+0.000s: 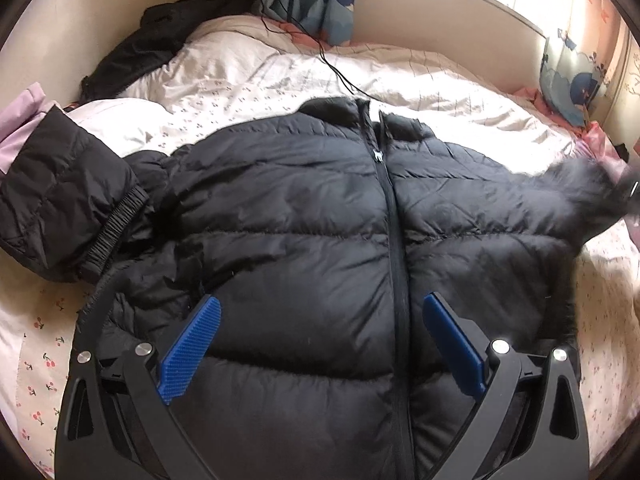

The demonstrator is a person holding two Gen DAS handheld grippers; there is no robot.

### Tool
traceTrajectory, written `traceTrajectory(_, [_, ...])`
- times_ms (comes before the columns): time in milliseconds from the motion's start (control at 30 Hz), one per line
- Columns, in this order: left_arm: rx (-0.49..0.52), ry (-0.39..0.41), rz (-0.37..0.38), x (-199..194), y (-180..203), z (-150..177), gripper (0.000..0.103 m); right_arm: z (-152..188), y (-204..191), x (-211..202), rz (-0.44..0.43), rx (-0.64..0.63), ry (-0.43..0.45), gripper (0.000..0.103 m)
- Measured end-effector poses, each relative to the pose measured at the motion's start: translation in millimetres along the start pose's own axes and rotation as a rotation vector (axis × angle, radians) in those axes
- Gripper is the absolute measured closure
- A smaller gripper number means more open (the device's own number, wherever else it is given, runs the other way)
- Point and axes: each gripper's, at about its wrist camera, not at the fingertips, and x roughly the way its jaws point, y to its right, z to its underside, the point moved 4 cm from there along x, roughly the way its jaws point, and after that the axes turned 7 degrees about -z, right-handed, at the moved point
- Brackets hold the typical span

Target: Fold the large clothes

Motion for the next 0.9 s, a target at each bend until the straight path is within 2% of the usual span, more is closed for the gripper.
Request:
traceTrajectory(33, [0.006,-0.003,0.002,-0.2,0.1,2.2,0.006,16.9,29.4,11.1,0.011,0.066,-0.05,0.072])
traceTrajectory(67, [0.016,-0.004,0.001,-1.0,0.7,4.1,0.006,32.8,48.8,11.3,-0.026,0.112,-0.063,0.071])
traceTrajectory(133, [0.031,0.006,-0.005,-5.2,-0.4,6.4,0.006,61.8,58.5,-8.9,-0.138,0.107,-0.05,0.071])
traceTrajectory(167, [0.04,0.017,-0.013,-8.7,-1.5,7.0,0.006,77.0,58.0,-21.2,-0.147,0.076,-0.05,0.066])
traceTrajectory(200, [0.047,0.026,-0.019,-12.0,-2.3,7.1,0.006,103.5,51.4,-44.8,-0.17,0.007,-0.044,0.054])
traceTrajectory(233, [0.055,0.037,-0.025,-16.0,-4.2,8.1,0.006,131.3,39.7,-68.2,-0.203,-0.066,-0.047,0.047])
traceTrajectory(267, [0.057,0.04,-0.026,-18.2,-5.3,7.8,0.006,153.9,22.5,-88.1,-0.239,-0.121,-0.073,0.034])
traceTrajectory(300, [0.056,0.041,-0.022,-20.7,-7.3,8.4,0.006,195.8,1.8,-110.5,-0.305,-0.197,-0.132,0.024])
traceTrajectory(333, [0.055,0.039,-0.018,-22.1,-8.2,8.1,0.006,224.0,-12.1,-123.9,-0.344,-0.244,-0.178,0.02])
traceTrajectory(367, [0.056,0.036,-0.012,-24.3,-9.5,8.9,0.006,269.2,-34.7,-135.7,-0.392,-0.325,-0.288,0.017])
traceTrajectory(433, [0.056,0.038,-0.014,-28.8,-12.2,10.4,0.006,329.1,-66.9,-143.6,-0.447,-0.418,-0.455,0.017])
traceTrajectory(500, [0.057,0.041,-0.01,-34.3,-15.3,12.4,0.006,380.3,-90.4,-137.4,-0.435,-0.488,-0.62,0.017])
traceTrajectory(600, [0.044,0.05,-0.001,-44.9,-23.5,15.7,0.006,459.9,-109.4,-121.0,-0.338,-0.583,-0.838,0.017])
traceTrajectory(633, [0.036,0.053,0.003,-50.2,-28.8,17.5,0.006,482.7,-110.4,-118.6,-0.322,-0.594,-0.874,0.016])
traceTrajectory(667, [0.028,0.055,0.006,-53.7,-32.7,19.1,0.006,494.7,-114.9,-117.5,-0.297,-0.624,-0.86,0.01])
traceTrajectory(700, [0.014,0.056,0.014,-58.7,-39.5,21.1,0.006,504.2,-122.6,-118.2,-0.293,-0.643,-0.85,0.008])
traceTrajectory(733, [0.001,0.057,0.023,-63.5,-46.6,22.8,0.006,513.5,-131.3,-121.8,-0.333,-0.633,-0.864,0.008])
traceTrajectory(767, [-0.007,0.059,0.027,-66.7,-51.8,23.8,0.006,517.4,-139.7,-125.0,-0.4,-0.599,-0.87,0.012])
traceTrajectory(800, [-0.019,0.064,0.033,-71.2,-59.1,23.9,0.006,520.3,-146.9,-131.5,-0.444,-0.576,-0.865,0.027])
traceTrajectory(833, [-0.032,0.071,0.04,-75.2,-66.2,23.3,0.006,522.8,-152.9,-138.2,-0.476,-0.565,-0.836,0.035])
traceTrajectory(867, [-0.043,0.075,0.047,-77.7,-70.9,22.2,0.006,523.0,-157.4,-140.7,-0.48,-0.57,-0.806,0.055])
traceTrajectory(900, [-0.061,0.075,0.058,-79.9,-77.3,21.0,0.006,521.0,-162.2,-147.2,-0.477,-0.568,-0.755,0.079])
